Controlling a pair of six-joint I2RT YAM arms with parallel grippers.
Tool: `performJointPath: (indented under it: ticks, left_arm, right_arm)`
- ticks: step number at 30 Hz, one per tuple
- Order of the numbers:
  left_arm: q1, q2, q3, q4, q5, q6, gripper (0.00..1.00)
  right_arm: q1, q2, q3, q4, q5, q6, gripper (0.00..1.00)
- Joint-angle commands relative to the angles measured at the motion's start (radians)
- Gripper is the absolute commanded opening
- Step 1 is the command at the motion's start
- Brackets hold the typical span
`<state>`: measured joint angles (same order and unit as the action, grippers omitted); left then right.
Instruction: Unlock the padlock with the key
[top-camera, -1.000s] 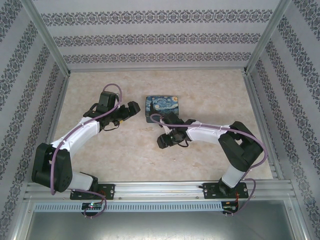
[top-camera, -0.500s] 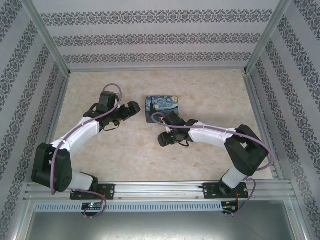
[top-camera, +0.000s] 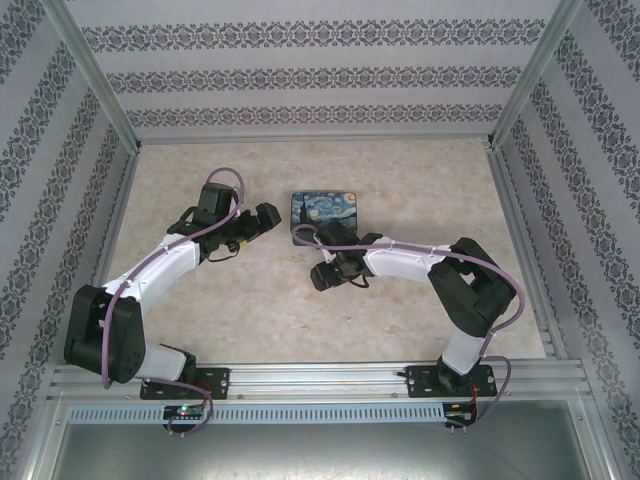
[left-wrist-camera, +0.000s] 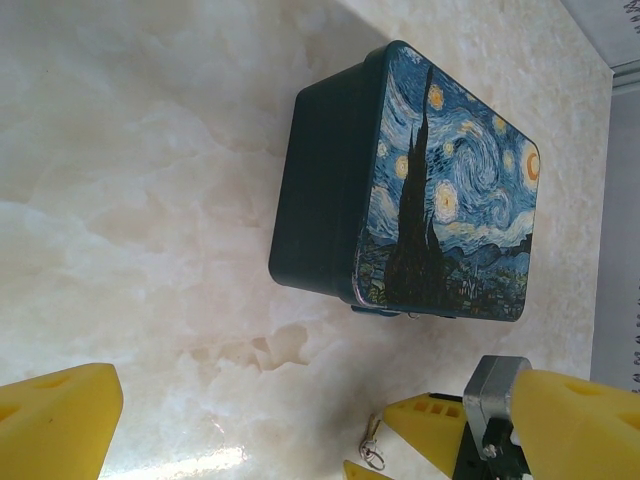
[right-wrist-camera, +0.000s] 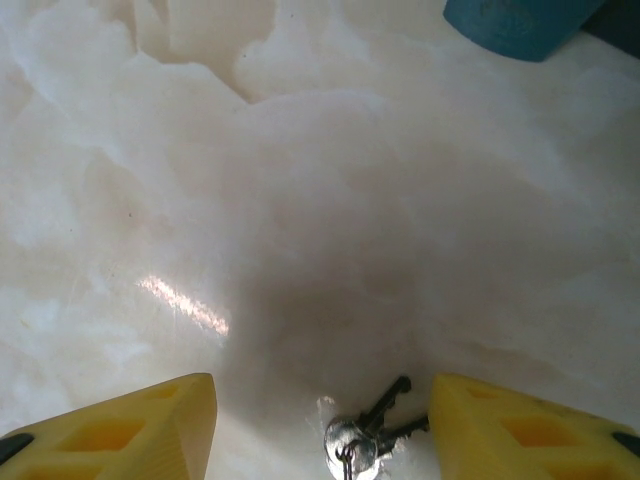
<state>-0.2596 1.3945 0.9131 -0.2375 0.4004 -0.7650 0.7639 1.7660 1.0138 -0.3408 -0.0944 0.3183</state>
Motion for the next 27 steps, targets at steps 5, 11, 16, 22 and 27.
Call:
performJointPath:
  ticks: [5, 11, 16, 22, 27]
  left_arm:
    - [0.01, 0.009, -0.006, 0.035, 0.01, -0.007, 1.0]
    - [0.011, 0.011, -0.011, 0.045, 0.012, -0.015, 1.0]
    - [0.011, 0.015, -0.01, 0.051, 0.013, -0.017, 0.99]
    - [0.011, 0.015, -0.015, 0.056, 0.014, -0.02, 1.0]
    - [0.011, 0.01, -0.016, 0.055, 0.014, -0.02, 1.0]
  right_arm:
    - [0.016, 0.031, 0.002, -0.032, -0.027, -0.013, 0.56]
    - [0.044, -0.025, -0.067, -0.032, -0.023, 0.015, 0.56]
    - [0.077, -0.062, -0.11, -0.028, -0.011, 0.044, 0.55]
    - [0.103, -0.048, -0.102, -0.034, 0.029, 0.075, 0.53]
    - [0.124, 0.001, -0.047, -0.083, 0.103, 0.108, 0.49]
